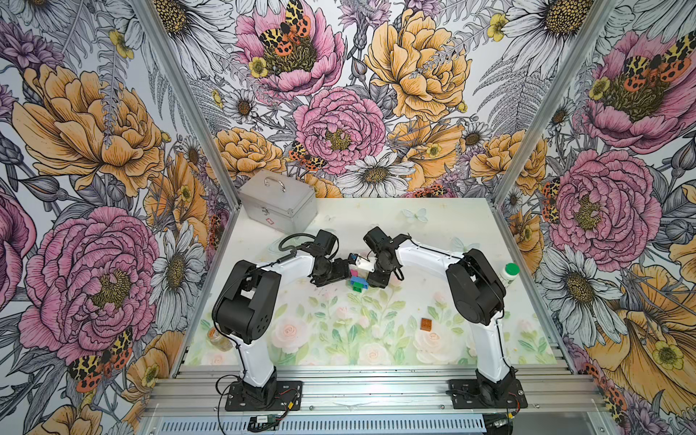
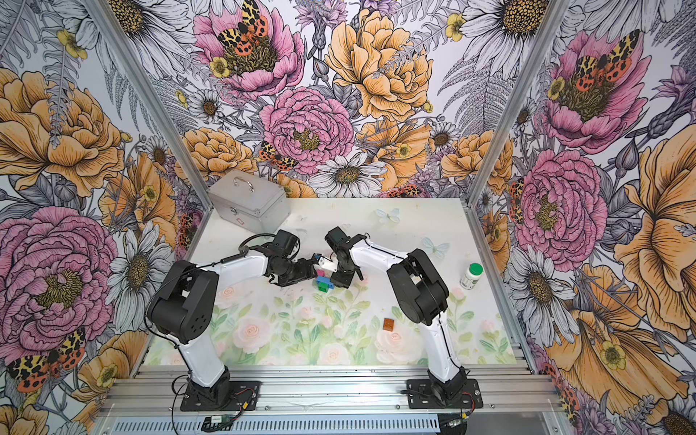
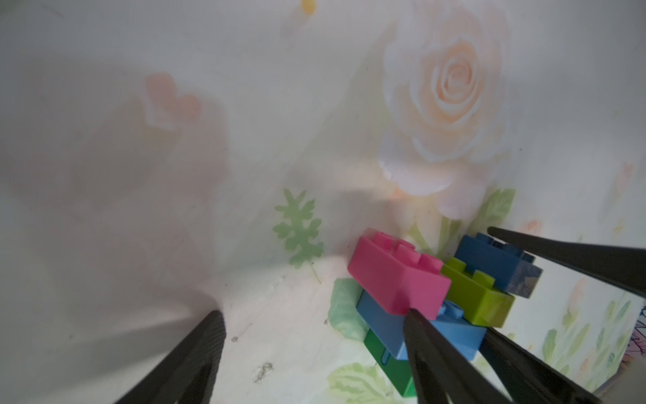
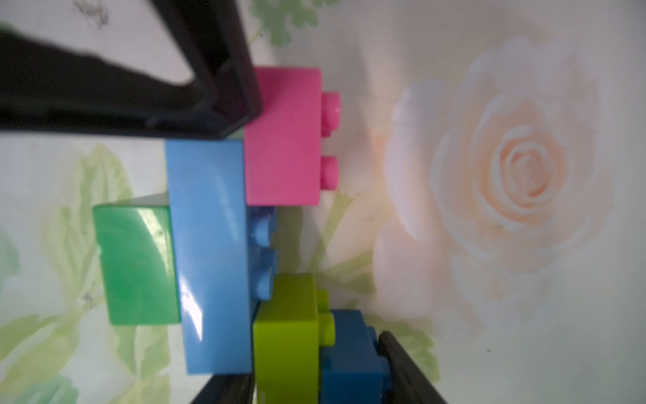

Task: Assemble the letter v with lego
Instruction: Assemble the lego brick with the lego brick.

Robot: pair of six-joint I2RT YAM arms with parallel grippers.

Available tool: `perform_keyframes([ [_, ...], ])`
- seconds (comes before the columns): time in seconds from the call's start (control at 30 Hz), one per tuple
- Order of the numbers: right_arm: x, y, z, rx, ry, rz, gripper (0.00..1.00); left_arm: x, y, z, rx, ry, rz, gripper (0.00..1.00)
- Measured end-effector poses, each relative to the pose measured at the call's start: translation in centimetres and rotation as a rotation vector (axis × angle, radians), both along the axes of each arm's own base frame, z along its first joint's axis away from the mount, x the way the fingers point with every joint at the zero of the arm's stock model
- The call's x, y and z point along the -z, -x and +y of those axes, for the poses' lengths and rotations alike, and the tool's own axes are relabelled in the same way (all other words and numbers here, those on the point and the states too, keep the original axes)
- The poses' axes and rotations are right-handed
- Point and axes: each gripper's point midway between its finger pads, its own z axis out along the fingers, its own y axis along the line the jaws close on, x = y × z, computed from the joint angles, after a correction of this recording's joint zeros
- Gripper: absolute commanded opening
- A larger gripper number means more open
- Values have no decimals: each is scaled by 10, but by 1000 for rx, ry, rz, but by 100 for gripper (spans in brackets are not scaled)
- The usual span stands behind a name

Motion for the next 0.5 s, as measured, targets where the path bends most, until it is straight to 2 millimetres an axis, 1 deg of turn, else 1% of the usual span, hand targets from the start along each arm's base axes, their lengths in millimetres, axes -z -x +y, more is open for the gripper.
perform_keyframes([
  [0.3, -7, -4, 3, -13, -9, -13, 64, -1, 0, 2, -6, 17, -14, 84],
  [0.5, -7, -3, 3, -16, -13, -6, 61, -2, 10, 9, -13, 25, -3, 84],
])
